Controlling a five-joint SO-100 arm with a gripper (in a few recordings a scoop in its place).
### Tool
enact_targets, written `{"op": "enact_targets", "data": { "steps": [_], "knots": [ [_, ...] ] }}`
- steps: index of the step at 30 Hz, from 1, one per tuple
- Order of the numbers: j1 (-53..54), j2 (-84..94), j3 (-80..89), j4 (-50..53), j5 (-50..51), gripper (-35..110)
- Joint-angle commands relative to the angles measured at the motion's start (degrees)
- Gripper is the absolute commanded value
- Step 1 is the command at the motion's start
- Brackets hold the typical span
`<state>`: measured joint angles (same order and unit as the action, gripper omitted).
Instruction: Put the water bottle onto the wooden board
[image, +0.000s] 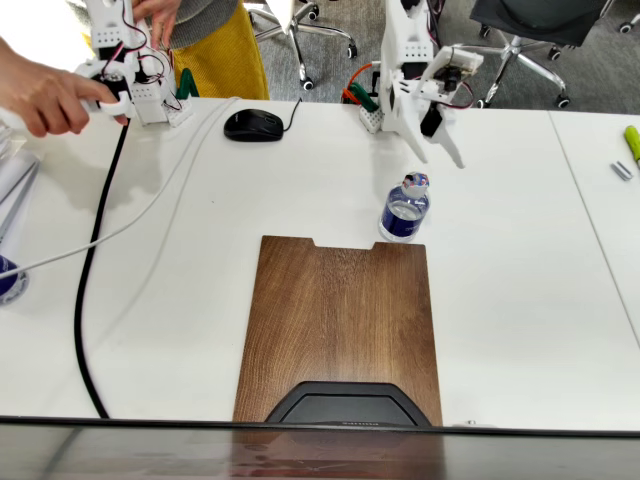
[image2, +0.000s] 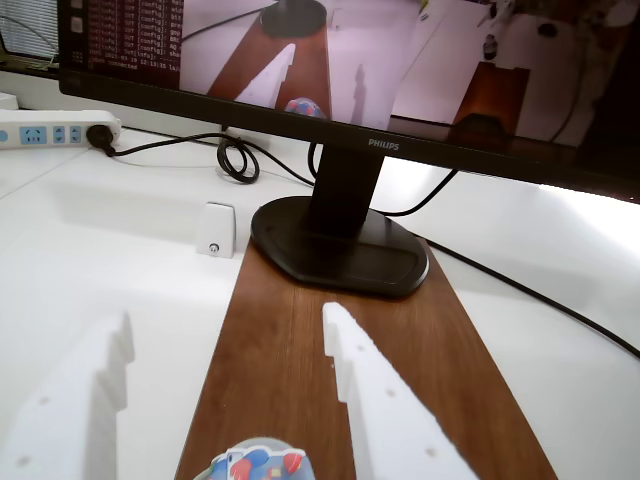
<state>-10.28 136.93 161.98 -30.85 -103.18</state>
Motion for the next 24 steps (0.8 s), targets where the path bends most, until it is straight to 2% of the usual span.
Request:
{"op": "enact_targets", "data": {
  "steps": [1, 10, 17, 24],
  "knots": [
    [0.18, 1.85, -0.35, -0.88, -0.70, 25],
    [1.67, 3.52, 3.43, 1.49, -0.88, 26],
    [0.88, 7.47, 9.32, -3.43, -0.26, 26],
    [0.26, 8.26, 15.56, -14.33, -0.35, 26]
  ]
}}
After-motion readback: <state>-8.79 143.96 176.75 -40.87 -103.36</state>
